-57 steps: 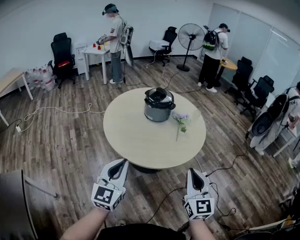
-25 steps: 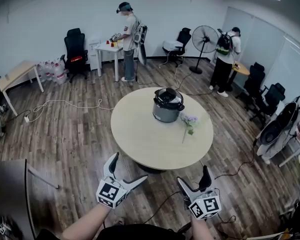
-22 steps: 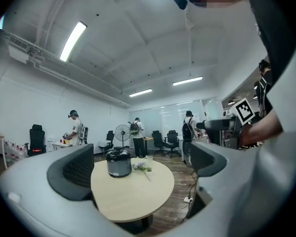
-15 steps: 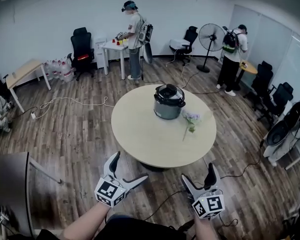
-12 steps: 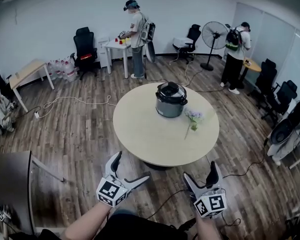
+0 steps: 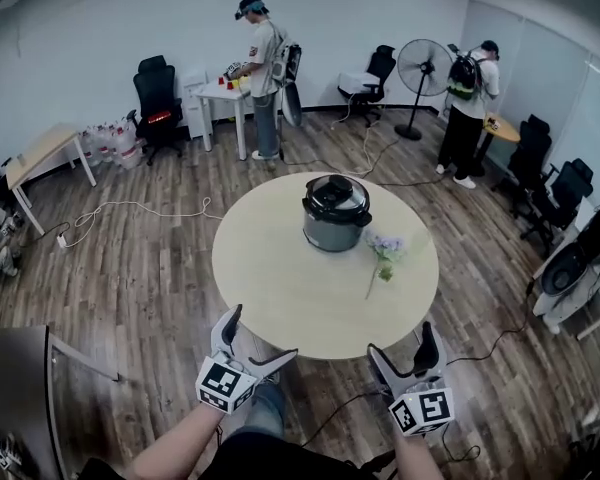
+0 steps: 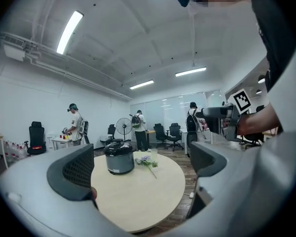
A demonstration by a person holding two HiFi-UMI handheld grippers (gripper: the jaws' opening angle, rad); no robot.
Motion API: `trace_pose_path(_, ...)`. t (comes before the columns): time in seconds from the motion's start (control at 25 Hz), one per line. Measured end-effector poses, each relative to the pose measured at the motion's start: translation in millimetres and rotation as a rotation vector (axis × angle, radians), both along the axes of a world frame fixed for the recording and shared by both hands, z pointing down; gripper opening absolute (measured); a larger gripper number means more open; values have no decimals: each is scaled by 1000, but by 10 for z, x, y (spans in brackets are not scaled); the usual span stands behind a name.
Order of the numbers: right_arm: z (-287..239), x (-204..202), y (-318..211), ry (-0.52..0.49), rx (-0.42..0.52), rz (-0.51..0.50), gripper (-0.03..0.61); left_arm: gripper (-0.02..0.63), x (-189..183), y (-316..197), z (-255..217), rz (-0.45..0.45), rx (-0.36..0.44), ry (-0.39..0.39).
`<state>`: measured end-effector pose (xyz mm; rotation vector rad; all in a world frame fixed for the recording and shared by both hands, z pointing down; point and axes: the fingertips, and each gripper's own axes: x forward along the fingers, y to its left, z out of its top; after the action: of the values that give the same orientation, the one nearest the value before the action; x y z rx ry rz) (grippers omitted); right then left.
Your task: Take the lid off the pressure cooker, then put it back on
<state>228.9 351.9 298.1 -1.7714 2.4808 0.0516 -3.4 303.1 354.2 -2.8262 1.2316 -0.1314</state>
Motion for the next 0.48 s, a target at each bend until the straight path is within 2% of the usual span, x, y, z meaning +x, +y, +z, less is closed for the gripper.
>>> trace_pose_path(0.16, 58, -43, -800, 39, -5, 34, 532, 589, 16, -965, 204, 30, -18, 22)
trace_pose_path(0.48, 70, -117, -2538, 98, -40, 102, 531, 588, 151, -2841, 621, 132, -52, -5)
